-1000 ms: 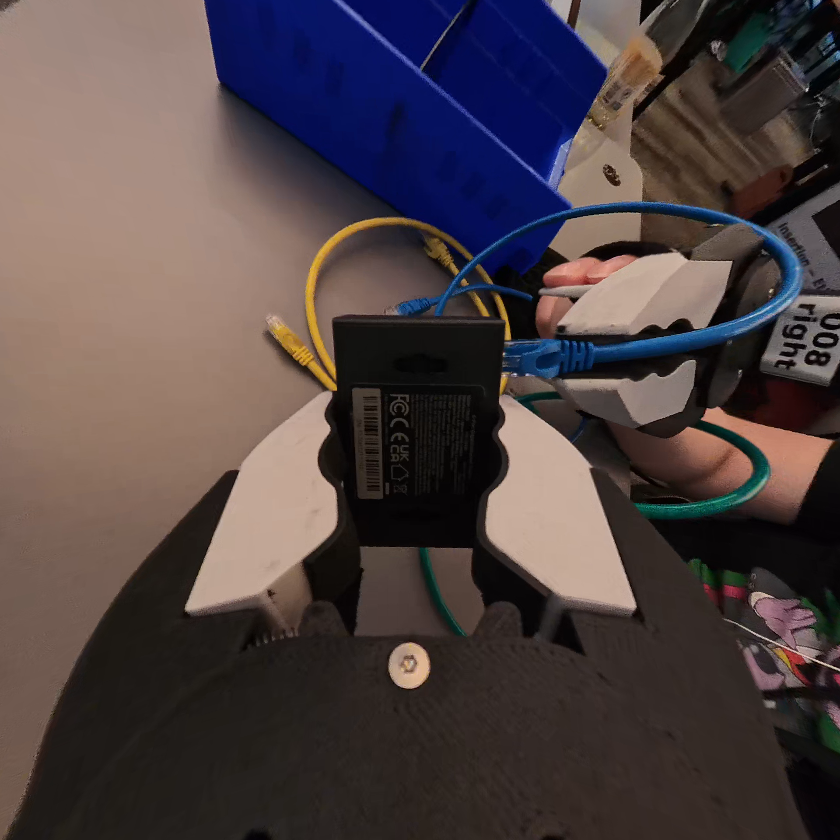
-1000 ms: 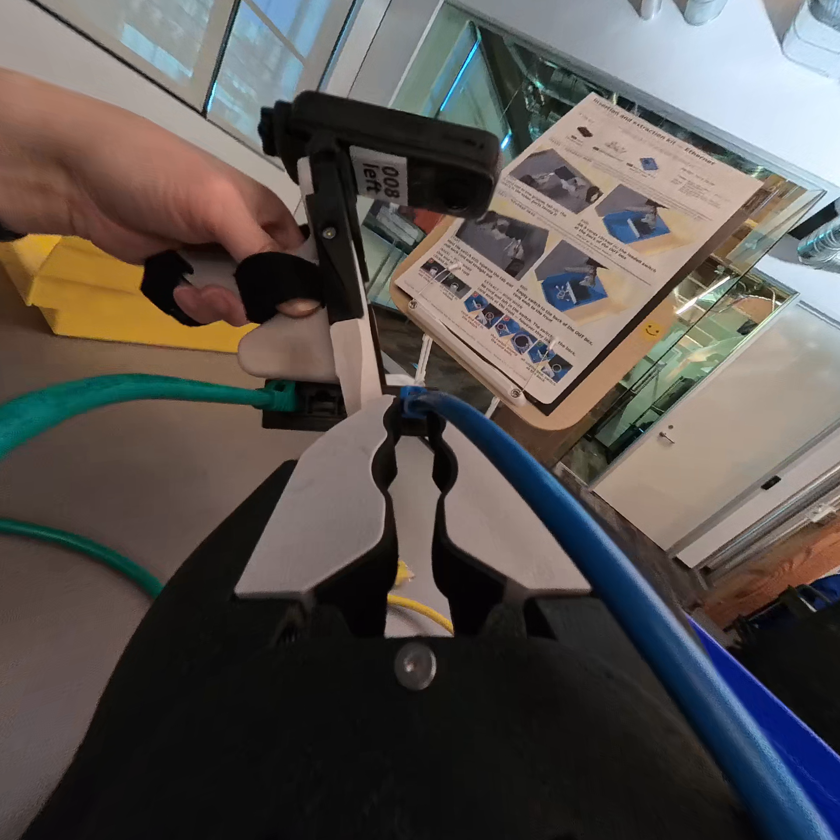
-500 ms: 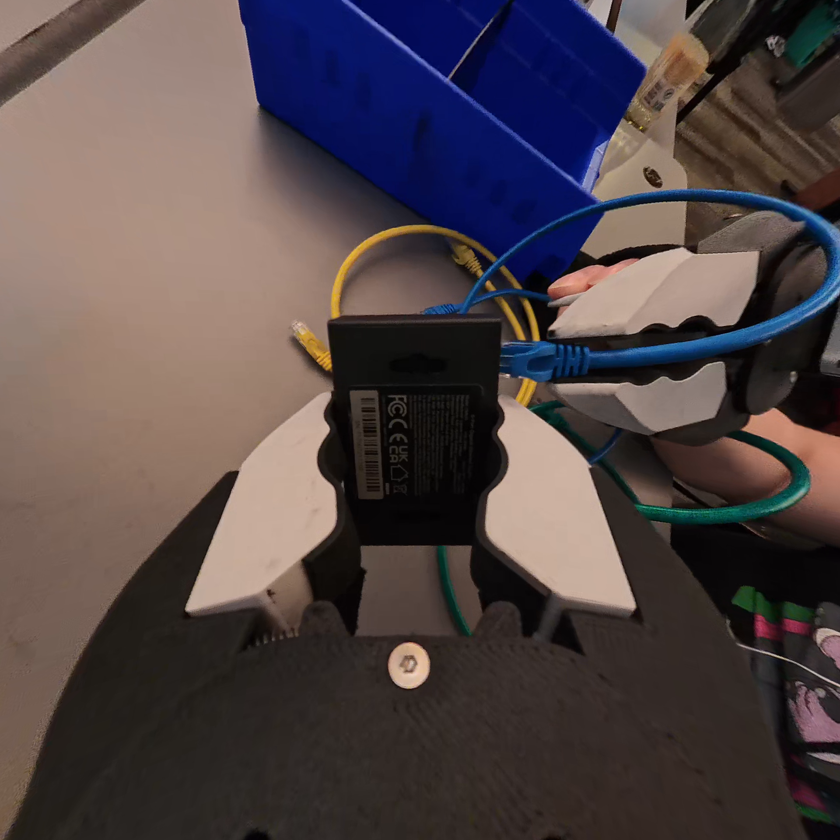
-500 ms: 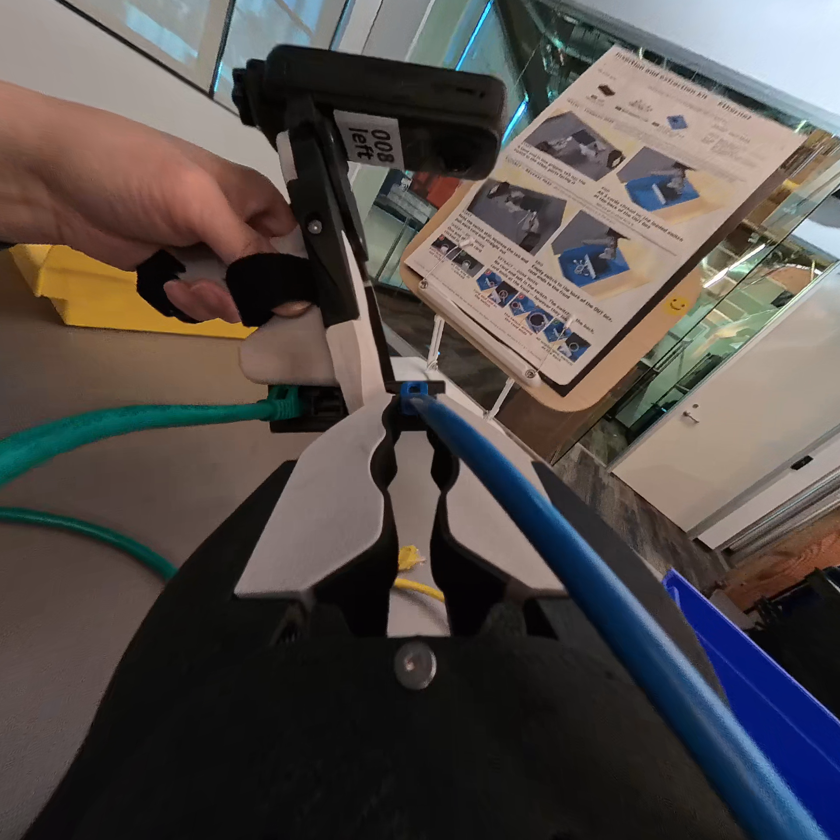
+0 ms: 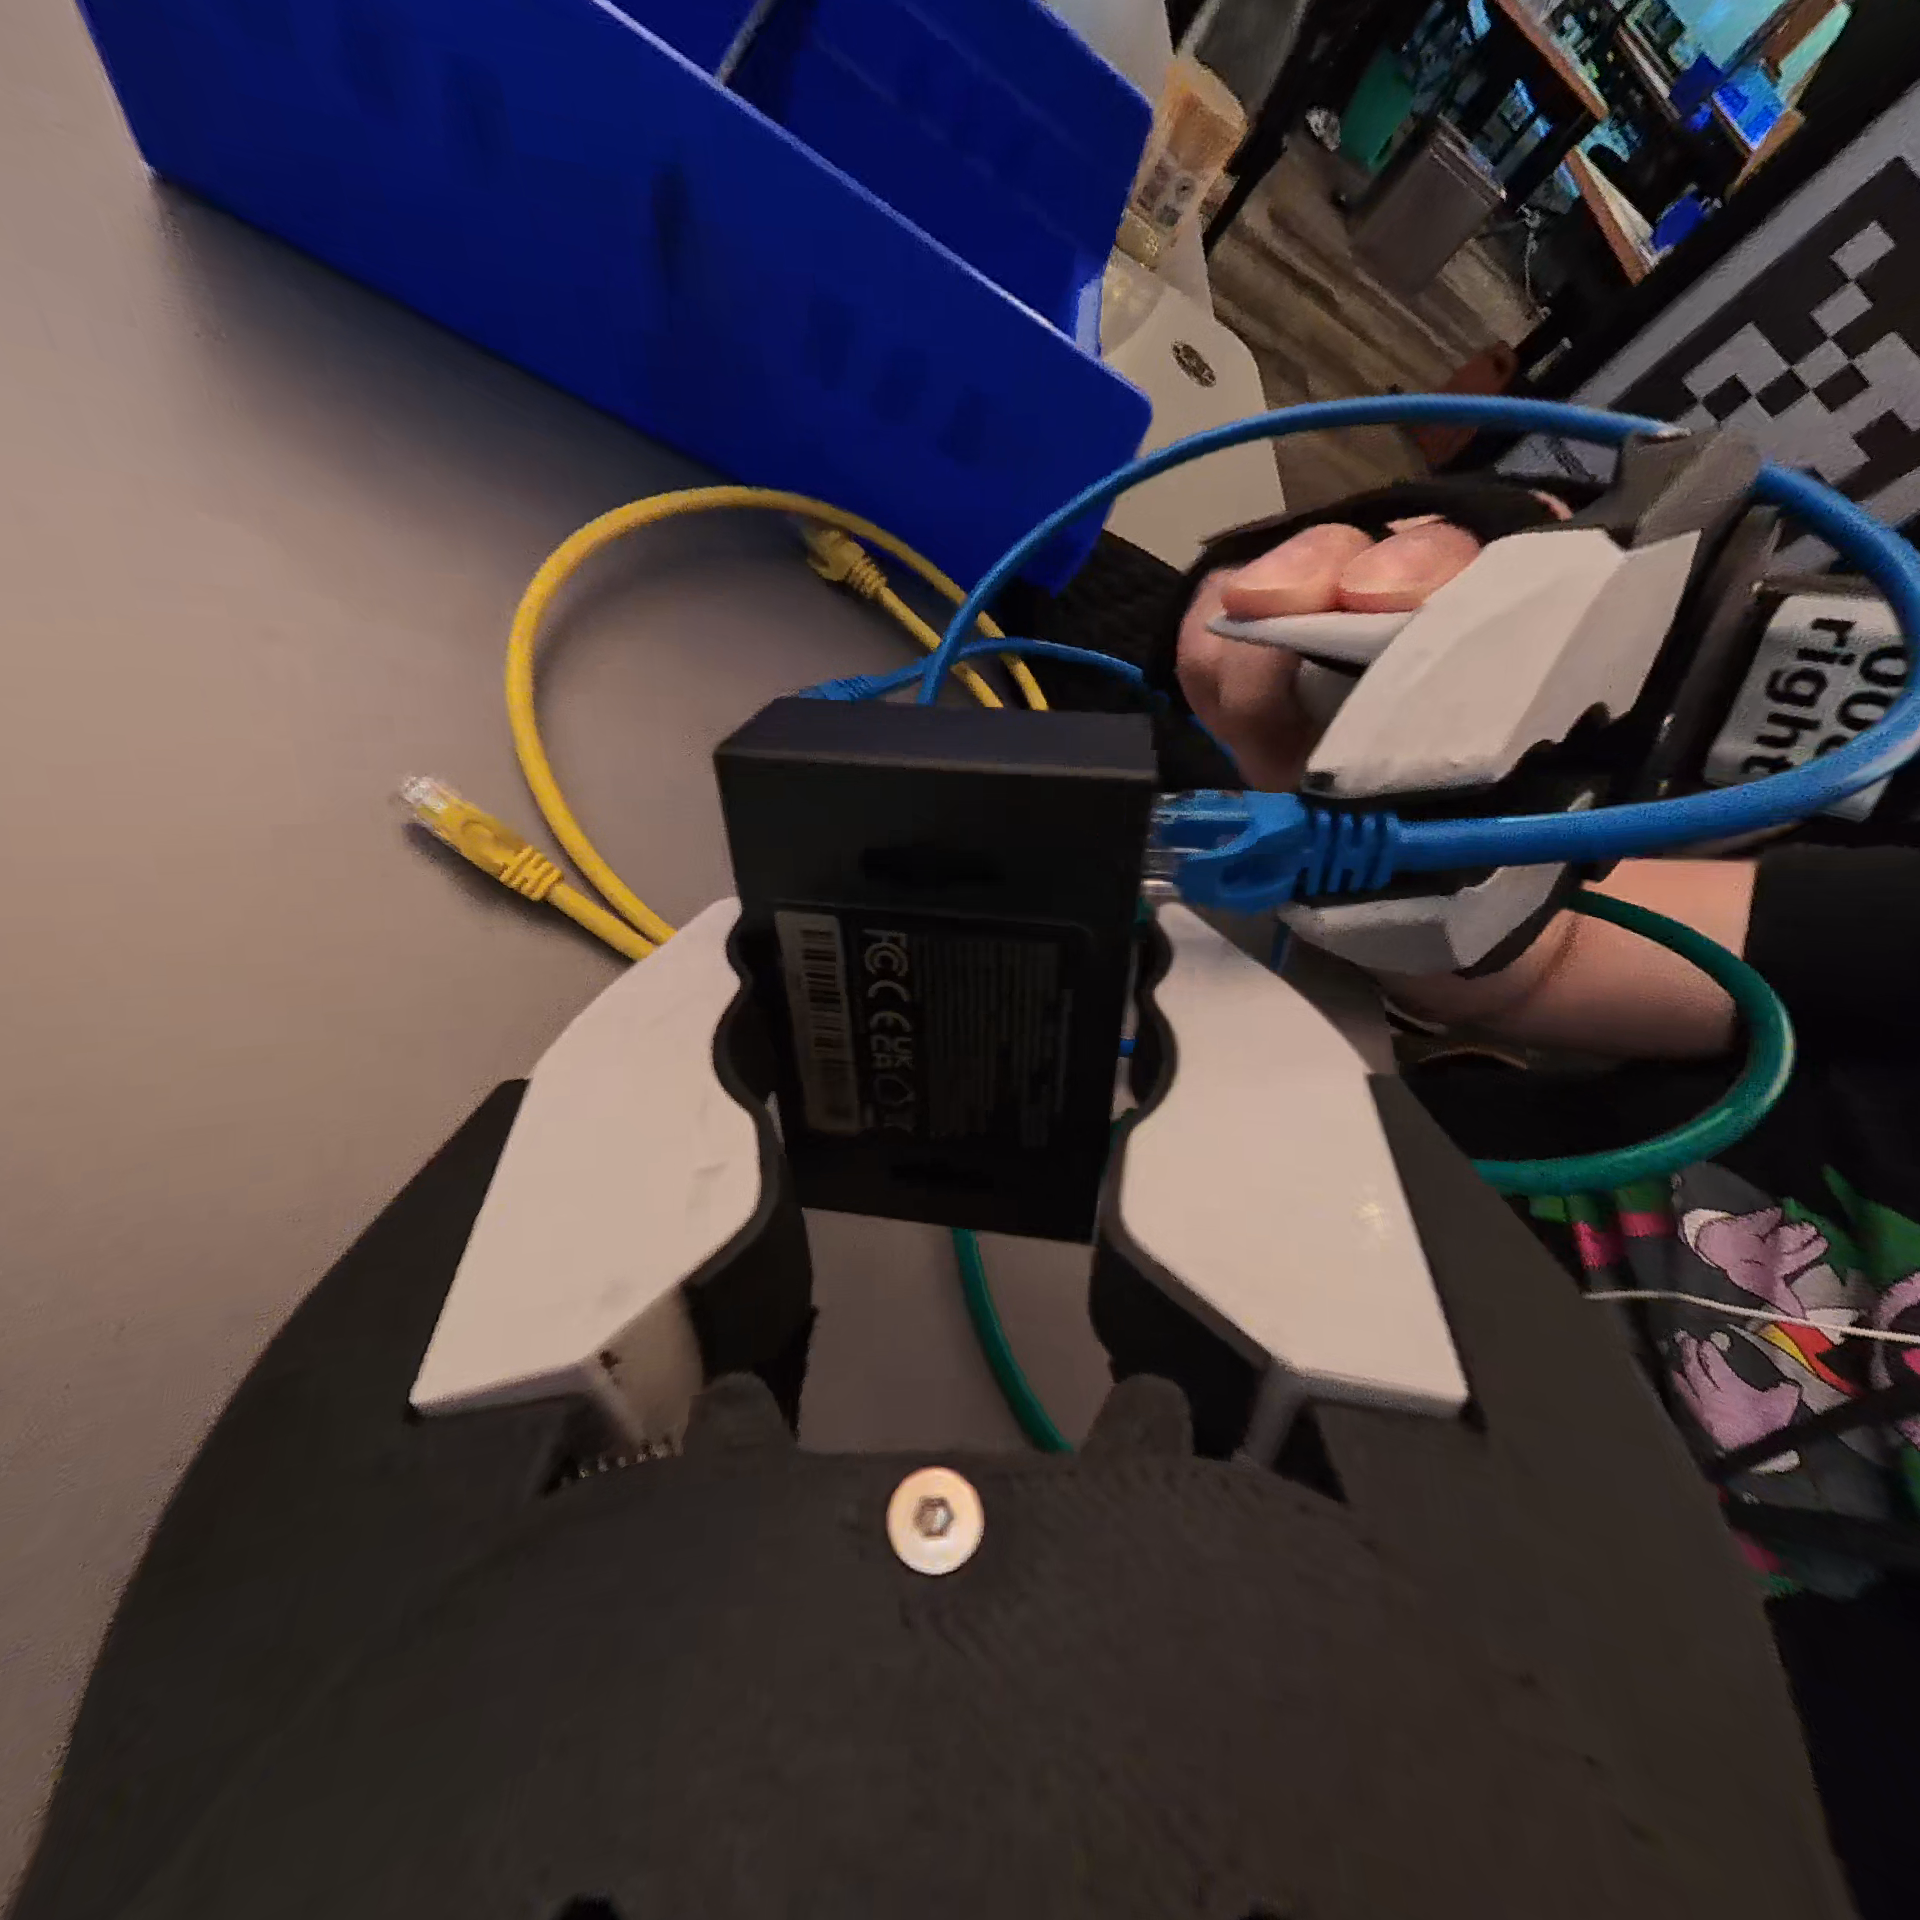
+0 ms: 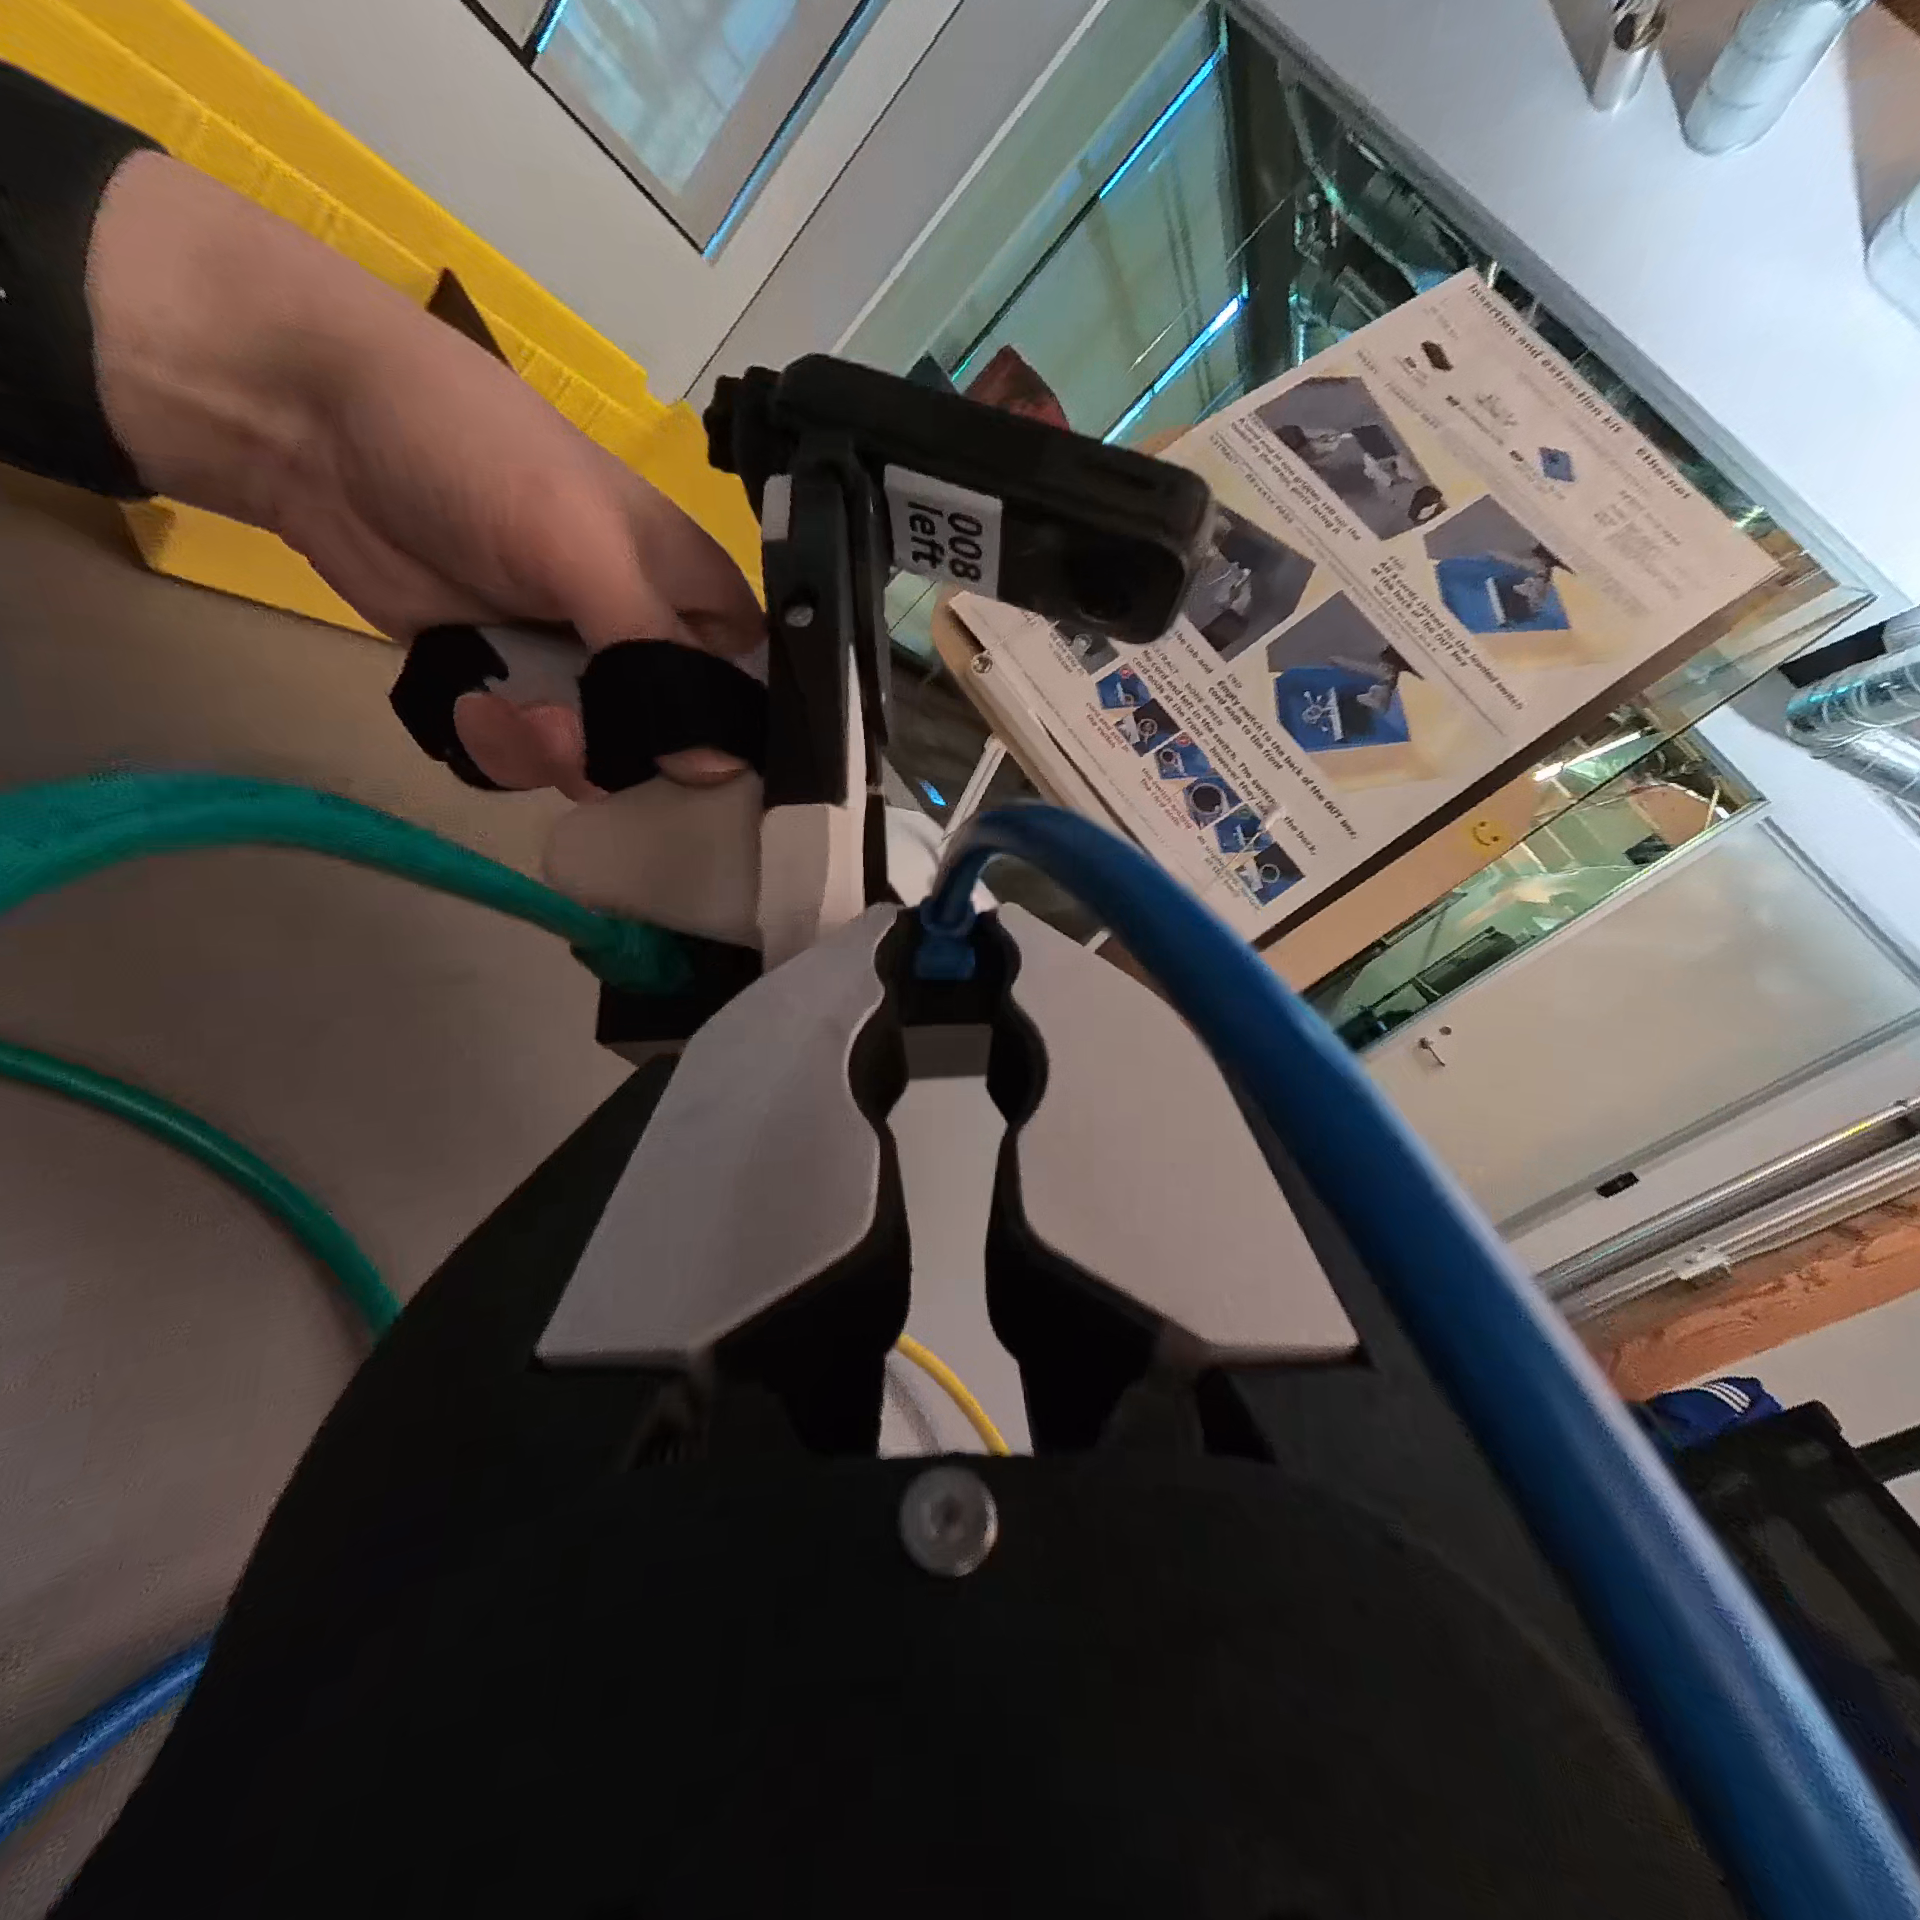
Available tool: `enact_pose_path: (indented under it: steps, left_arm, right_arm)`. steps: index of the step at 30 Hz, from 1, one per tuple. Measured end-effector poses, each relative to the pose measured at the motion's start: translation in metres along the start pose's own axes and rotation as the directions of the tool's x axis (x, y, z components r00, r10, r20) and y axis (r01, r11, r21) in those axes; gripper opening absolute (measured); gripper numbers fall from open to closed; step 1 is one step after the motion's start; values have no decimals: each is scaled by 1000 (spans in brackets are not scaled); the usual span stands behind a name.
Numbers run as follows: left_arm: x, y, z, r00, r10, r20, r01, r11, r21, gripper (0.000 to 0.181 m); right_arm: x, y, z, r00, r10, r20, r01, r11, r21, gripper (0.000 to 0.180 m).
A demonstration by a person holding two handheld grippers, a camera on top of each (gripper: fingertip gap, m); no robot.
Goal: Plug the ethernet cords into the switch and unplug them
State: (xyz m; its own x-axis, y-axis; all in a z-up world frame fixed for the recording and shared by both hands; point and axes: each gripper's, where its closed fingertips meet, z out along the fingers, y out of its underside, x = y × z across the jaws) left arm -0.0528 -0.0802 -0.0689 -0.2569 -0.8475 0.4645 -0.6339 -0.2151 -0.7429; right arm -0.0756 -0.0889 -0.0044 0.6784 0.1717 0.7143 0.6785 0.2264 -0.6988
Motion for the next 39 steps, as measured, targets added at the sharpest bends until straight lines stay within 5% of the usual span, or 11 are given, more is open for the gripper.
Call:
enact_pose_path:
  steps: [12, 29, 33, 39]
  left_arm:
    - [-16, -15, -9, 989, 31, 147, -56, 984, 168, 59]
    - [-42, 7, -10, 975, -14, 223, 9, 1000, 25, 60]
    - [-42, 4, -48, 956, -32, 290, 49, 998, -51, 60]
    - [-28, 2, -143, 817, 174, 550, -66, 975, -211, 60]
  right_arm:
    - [8, 18, 2, 995, 102, 7, -102, 994, -44, 13]
    - [-3, 46, 17, 967, 232, 104, -223, 971, -87, 12]
    - [11, 70, 14, 984, 176, 10, -169, 957, -237, 13]
    - [-13, 97, 0, 950, 289, 115, -200, 850, -487, 5]
